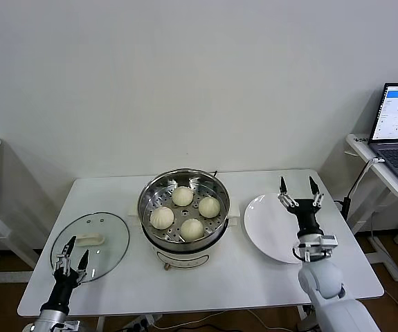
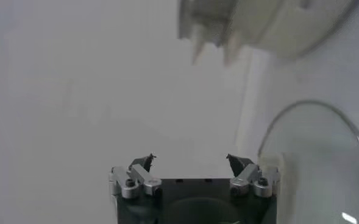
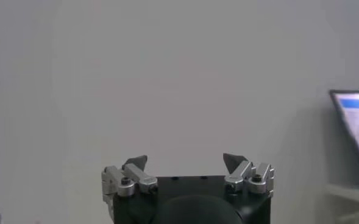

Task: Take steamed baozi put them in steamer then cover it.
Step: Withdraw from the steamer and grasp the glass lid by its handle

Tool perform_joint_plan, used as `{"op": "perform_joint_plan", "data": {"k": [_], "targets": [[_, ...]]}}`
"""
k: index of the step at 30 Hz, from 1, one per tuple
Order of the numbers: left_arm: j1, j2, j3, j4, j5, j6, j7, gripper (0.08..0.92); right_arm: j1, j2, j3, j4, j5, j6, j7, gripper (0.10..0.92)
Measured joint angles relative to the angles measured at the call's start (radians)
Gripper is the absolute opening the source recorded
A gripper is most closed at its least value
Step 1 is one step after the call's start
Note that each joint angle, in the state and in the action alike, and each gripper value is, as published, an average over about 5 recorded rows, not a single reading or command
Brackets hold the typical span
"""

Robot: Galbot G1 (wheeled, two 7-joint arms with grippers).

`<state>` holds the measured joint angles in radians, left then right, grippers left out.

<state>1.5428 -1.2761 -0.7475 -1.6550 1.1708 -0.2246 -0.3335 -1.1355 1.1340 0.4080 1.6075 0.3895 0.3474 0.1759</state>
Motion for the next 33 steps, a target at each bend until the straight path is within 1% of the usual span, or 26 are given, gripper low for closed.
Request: {"op": "perform_joint_plan", "data": {"k": [7,17,25,33], "targets": [[-0.063,0.007,0.004,0.088,0.076,0.014,-0.020,0.823,-0.052,0.023,0.030,0.004,-0.023,0.008,-0.001,0.823],[-0.150,0.012,0.018,0.175,0.131,0.028,-0.032,0.823,-0.086,0.052,0.040,0.005,-0.056,0.008,-0.006,0.823],[-0.202,0.017,0.029,0.226,0.152,0.039,-0.035,0.823,-0.098,0.071,0.040,0.008,-0.081,0.007,-0.005,0.823],[-0.233,0.017,0.035,0.252,0.158,0.043,-0.036,0.823,-0.103,0.080,0.043,0.015,-0.099,0.006,-0.003,0.823]]}}
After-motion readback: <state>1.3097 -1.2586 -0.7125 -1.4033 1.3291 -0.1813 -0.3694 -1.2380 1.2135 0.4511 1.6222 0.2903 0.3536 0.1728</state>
